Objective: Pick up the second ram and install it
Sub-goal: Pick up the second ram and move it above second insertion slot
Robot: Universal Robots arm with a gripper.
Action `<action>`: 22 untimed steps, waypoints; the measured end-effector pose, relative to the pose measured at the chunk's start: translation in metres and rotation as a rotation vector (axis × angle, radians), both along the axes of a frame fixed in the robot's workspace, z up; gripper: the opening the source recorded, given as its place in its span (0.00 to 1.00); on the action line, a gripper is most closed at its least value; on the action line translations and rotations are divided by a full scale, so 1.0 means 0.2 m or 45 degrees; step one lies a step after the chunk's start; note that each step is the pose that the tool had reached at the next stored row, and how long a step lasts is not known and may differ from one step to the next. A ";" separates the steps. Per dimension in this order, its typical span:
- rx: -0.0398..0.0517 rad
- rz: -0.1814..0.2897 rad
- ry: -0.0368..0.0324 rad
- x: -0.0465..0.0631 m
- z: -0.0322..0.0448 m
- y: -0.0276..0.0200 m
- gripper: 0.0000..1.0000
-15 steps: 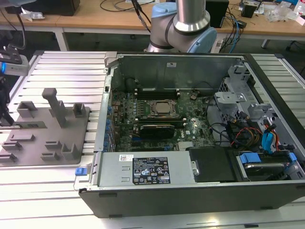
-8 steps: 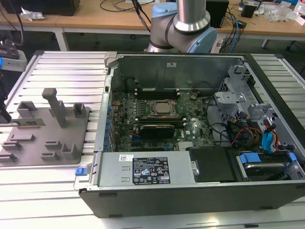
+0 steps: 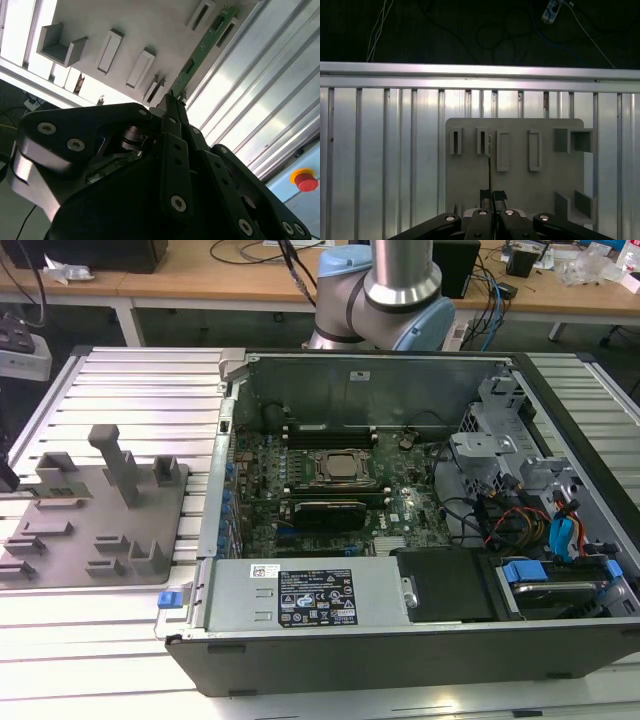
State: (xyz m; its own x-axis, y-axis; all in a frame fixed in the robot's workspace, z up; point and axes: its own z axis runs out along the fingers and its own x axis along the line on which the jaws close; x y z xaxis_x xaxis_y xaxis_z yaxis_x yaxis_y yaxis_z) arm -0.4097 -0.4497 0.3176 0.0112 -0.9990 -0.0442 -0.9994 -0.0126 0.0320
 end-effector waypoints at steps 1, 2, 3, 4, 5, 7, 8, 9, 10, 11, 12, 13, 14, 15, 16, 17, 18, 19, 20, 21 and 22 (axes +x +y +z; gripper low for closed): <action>0.000 0.000 -0.0002 0.00 0.008 0.000 0.09; 0.000 0.000 -0.0011 0.00 0.028 0.000 0.09; 0.001 0.000 -0.0015 0.00 0.040 0.000 0.09; 0.001 0.000 -0.0020 0.00 0.054 0.000 0.09; 0.001 0.000 -0.0024 0.00 0.066 0.000 0.09; 0.001 0.000 -0.0028 0.00 0.085 0.000 0.09; 0.001 0.000 -0.0029 0.00 0.100 0.000 0.09; 0.001 0.000 -0.0029 0.00 0.106 0.000 0.09; 0.001 0.000 -0.0030 0.00 0.115 0.000 0.09; 0.001 0.000 -0.0030 0.00 0.128 0.000 0.09; 0.001 0.000 -0.0032 0.00 0.135 0.000 0.09; 0.001 0.000 -0.0033 0.00 0.145 0.000 0.09; 0.001 0.000 -0.0033 0.00 0.153 0.000 0.09; 0.001 0.000 -0.0034 0.00 0.161 0.000 0.09; 0.001 0.000 -0.0034 0.00 0.170 0.000 0.09; 0.001 0.000 -0.0037 0.00 0.175 0.000 0.09; 0.001 0.000 -0.0035 0.00 0.187 0.000 0.09; 0.001 0.000 -0.0034 0.00 0.197 0.000 0.09; 0.001 0.000 -0.0036 0.00 0.207 0.000 0.09; 0.001 0.000 -0.0037 0.00 0.223 0.000 0.09; 0.001 0.000 -0.0038 0.00 0.239 0.000 0.09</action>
State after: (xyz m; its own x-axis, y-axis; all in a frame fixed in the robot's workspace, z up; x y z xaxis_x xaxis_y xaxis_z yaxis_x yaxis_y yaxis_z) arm -0.4097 -0.4498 0.3653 0.0114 -0.9989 -0.0449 -0.9995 -0.0127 0.0290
